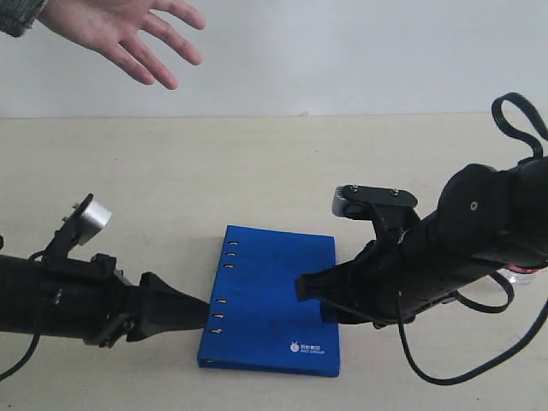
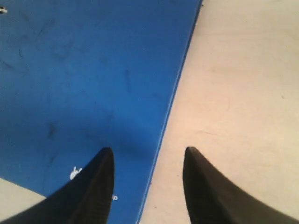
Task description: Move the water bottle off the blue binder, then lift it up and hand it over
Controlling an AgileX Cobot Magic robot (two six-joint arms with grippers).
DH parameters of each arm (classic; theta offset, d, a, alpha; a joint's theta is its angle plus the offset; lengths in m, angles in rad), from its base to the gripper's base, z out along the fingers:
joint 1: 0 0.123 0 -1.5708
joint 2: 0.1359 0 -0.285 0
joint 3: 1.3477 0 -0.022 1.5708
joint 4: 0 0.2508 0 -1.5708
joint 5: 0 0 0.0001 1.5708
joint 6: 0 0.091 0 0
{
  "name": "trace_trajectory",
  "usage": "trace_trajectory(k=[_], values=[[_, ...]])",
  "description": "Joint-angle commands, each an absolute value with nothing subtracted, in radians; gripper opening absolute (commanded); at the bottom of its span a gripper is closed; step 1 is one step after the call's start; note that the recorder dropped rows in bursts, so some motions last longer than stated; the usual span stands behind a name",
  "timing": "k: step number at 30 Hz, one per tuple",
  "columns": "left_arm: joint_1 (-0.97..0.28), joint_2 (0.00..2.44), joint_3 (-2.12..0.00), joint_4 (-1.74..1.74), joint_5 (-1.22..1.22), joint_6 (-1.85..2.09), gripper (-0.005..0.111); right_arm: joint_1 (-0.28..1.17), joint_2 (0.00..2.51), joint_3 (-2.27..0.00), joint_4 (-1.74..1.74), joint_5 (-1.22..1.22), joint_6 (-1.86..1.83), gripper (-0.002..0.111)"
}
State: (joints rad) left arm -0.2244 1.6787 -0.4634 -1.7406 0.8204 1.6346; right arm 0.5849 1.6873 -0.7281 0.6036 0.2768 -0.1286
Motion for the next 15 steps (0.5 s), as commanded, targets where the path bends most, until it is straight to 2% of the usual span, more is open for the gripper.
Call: trace_trajectory(k=[1, 7, 12, 15], values=[[-0.234, 1.683, -0.536, -1.744, 0.753, 1.643, 0.061, 0.576, 1.711, -0.726, 0.629, 0.182, -0.146, 0.042], [-0.234, 1.692, -0.607, -1.744, 0.729, 1.669, 0.061, 0.568, 1.772, -0.744, 0.650, 0.157, -0.159, 0.042], [-0.234, 1.804, -0.611, -1.744, 0.758, 1.688, 0.061, 0.568, 1.788, -0.746, 0.657, 0.140, -0.166, 0.042], [-0.234, 1.814, -0.611, -1.744, 0.786, 1.688, 0.060, 0.572, 1.739, -0.748, 0.657, 0.098, -0.327, 0.042]])
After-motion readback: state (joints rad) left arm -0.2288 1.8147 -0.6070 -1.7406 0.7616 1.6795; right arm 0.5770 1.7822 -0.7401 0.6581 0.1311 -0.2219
